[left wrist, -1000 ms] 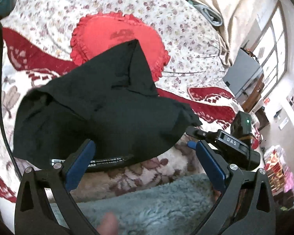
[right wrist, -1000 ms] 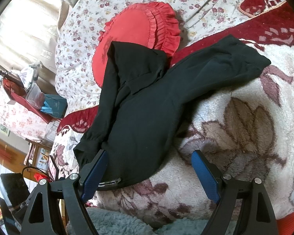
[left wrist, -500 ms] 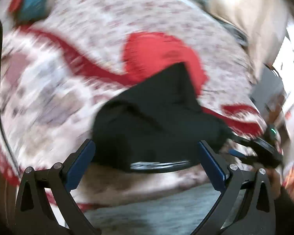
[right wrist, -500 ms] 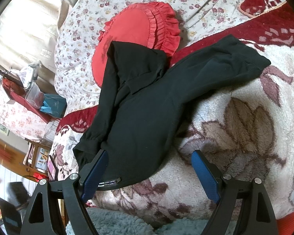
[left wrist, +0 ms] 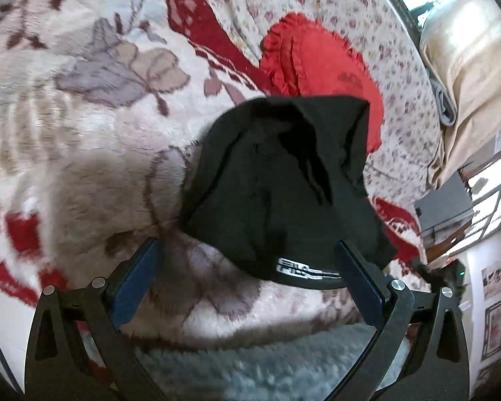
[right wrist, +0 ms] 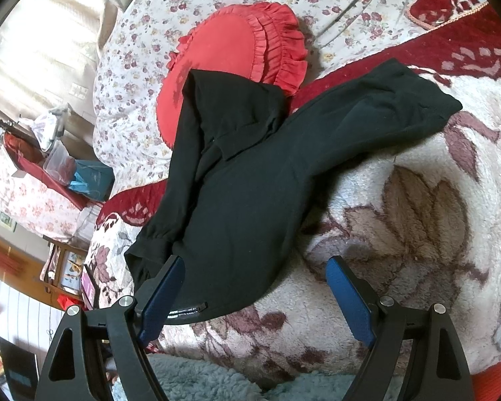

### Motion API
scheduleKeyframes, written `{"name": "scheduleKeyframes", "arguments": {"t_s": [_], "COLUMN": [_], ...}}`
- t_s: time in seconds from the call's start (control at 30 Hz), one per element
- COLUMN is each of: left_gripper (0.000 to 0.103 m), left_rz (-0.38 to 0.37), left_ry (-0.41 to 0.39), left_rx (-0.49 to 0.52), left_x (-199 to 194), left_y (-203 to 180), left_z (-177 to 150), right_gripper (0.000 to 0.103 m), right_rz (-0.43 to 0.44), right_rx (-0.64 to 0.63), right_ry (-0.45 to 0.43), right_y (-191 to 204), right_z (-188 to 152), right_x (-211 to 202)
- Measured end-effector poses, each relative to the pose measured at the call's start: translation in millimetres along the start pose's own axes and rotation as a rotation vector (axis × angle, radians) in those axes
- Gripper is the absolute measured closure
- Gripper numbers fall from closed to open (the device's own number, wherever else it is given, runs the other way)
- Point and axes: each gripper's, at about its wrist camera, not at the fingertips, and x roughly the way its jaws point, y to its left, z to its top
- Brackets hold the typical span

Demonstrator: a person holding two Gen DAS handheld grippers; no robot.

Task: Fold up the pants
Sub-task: 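Move the left tool onto the waistband and close it on the fabric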

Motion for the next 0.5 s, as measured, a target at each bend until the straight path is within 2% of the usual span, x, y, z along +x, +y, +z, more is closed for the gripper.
{"name": "scheduleKeyframes", "arguments": {"t_s": [0.1, 0.2, 0.23, 0.33, 0.4, 0.5], "left_gripper": [0.004, 0.028, 0.04, 0.054, 0.058, 0.058], "left_rz": [-0.008, -0.054, -0.066, -0.057, -0.053, -0.038], "left_ry": [-0.03, -0.053, -0.06, -0.095, -0.111, -0.106], "left_rx": [0.036, 0.047, 0.056, 0.095, 0.115, 0.116], "left_x": [2.1, 0.2, 1.6, -3.4, -4.6, -0.2], "left_y": [-7.9, -13.8, -18.3, -24.3, -26.8, -26.6], "left_z": [2.7, 2.9, 4.0, 0.3, -0.6, 2.5], "right_gripper": [0.018, 0.018, 0.018, 0.018, 0.018, 0.018], "right_rz": [0.001, 0.001, 0.001, 0.001, 0.0, 0.0], "right_rx": [0.001, 0.002, 0.002, 0.003, -0.001, -0.003], "right_ry": [0.001, 0.001, 0.001, 0.0, 0.002, 0.002], "right_y": [0.0, 0.1, 0.2, 0.4, 0.5, -0.5], "right_z": [0.0, -0.1, -0.1, -0.1, 0.0, 0.0], "right_x": [0.0, 0.1, 0.0, 0.2, 0.2, 0.2]}}
